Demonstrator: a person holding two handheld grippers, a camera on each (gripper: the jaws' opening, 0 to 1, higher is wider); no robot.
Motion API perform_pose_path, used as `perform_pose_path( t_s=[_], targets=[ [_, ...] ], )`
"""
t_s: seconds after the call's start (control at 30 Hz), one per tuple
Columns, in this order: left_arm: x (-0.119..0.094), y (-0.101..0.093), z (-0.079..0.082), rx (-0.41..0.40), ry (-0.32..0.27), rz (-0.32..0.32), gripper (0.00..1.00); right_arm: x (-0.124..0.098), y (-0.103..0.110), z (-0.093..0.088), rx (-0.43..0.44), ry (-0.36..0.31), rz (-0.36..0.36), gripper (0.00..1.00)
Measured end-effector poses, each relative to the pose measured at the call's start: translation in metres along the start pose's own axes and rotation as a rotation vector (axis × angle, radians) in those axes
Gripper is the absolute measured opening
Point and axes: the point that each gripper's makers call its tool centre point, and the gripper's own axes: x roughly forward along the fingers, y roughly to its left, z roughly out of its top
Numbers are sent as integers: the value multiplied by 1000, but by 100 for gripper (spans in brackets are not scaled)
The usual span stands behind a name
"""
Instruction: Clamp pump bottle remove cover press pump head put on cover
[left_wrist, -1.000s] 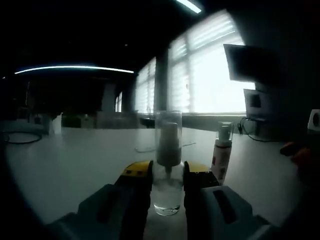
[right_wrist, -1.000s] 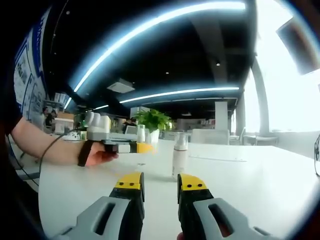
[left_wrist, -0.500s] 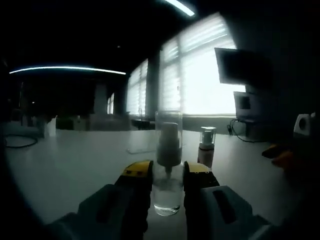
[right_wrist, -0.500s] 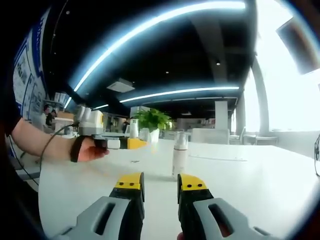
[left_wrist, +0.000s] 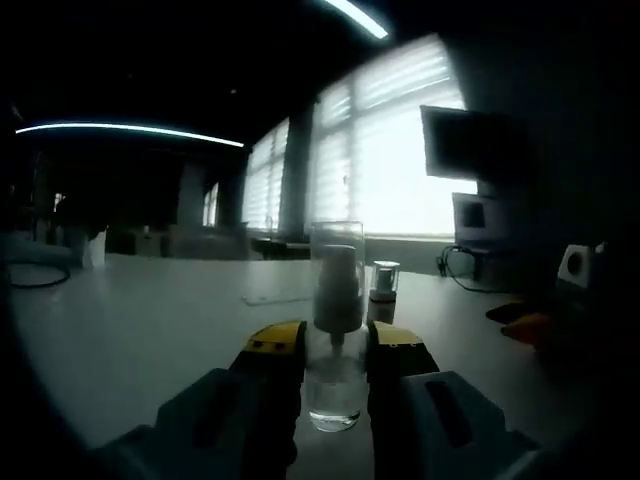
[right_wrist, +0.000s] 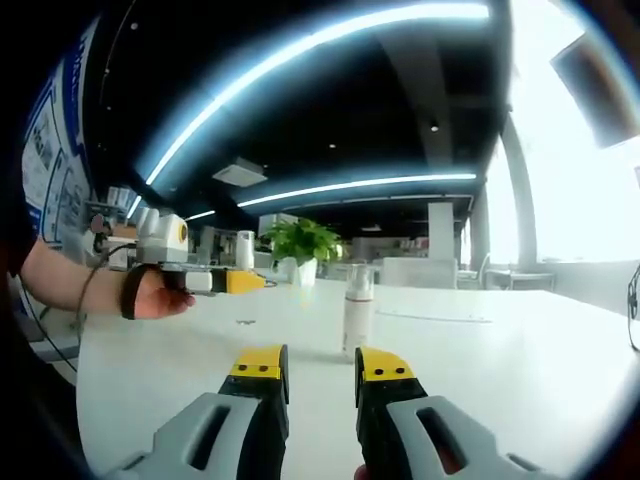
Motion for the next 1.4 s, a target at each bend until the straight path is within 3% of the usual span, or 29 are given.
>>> perform_pose_path(
  t_s=[0.23, 0.4, 0.6, 0.9, 1.03, 1.27, 1.4],
  targets=[
    [-16, -16, -3, -3, 5, -13, 15, 0, 1, -1, -1, 5, 4, 21],
    [-24, -26, -1, 41, -3, -32, 15, 1, 1, -2, 6, 10, 6, 21],
    [-32, -40, 1, 30, -3, -70, 15, 1, 1, -2, -7, 14, 4, 21],
    [-47, -44, -6, -29, 3, -74, 15, 1, 2, -3, -15, 22, 4, 21],
    [-56, -58, -2, 12, -34, -142, 15, 1, 3, -4, -16, 23, 2, 21],
    [-65, -66, -6, 6, -25, -155, 15, 1, 3, -4, -20, 28, 1, 21],
    [-68, -70, -14, -22, 15, -160, 15, 1, 3, -5, -22, 30, 1, 21]
  ],
)
